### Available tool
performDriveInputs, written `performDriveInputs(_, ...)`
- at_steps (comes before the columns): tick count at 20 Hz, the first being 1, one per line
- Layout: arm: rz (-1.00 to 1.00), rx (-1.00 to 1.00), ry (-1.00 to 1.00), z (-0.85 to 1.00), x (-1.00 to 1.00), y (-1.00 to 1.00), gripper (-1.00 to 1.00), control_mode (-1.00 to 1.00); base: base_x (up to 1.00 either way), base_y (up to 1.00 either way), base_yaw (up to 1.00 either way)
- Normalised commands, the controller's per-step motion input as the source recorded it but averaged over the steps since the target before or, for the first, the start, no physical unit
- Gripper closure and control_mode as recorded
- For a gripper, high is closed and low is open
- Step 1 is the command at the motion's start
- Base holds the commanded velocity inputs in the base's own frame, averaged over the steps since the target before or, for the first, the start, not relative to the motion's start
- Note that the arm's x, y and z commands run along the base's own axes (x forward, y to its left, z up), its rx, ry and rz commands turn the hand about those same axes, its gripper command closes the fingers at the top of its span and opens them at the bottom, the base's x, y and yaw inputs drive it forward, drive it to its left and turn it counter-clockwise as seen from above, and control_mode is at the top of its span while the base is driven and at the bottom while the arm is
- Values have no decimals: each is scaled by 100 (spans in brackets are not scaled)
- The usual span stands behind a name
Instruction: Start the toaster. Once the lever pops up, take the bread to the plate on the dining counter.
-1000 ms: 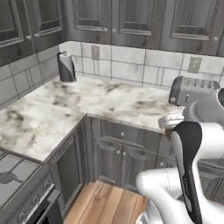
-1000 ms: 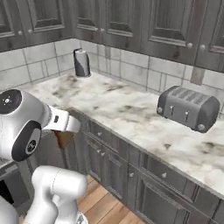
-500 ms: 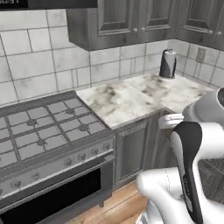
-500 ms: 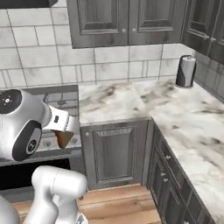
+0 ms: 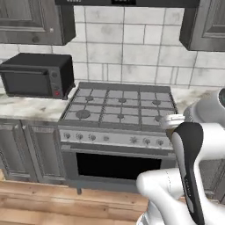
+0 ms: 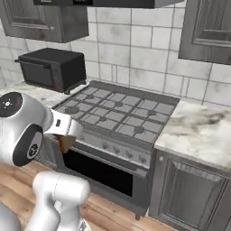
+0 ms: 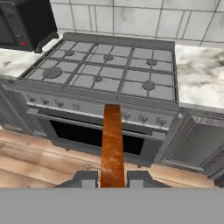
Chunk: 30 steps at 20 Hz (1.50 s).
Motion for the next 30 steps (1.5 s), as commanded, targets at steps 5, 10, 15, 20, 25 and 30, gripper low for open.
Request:
performDriveInputs(5, 0, 0, 0, 0, 0, 0, 100, 100, 0, 0, 100)
performDriveInputs(10, 0, 0, 0, 0, 0, 0, 100, 100, 0, 0, 100)
performDriveInputs(15, 0, 0, 0, 0, 0, 0, 100, 100, 0, 0, 100)
performDriveInputs(20, 0, 0, 0, 0, 0, 0, 100, 100, 4, 0, 98)
performDriveInputs(25, 0, 0, 0, 0, 0, 0, 100, 100, 27, -6, 80)
performDriveInputs(30, 0, 0, 0, 0, 0, 0, 100, 100, 70, -82, 27)
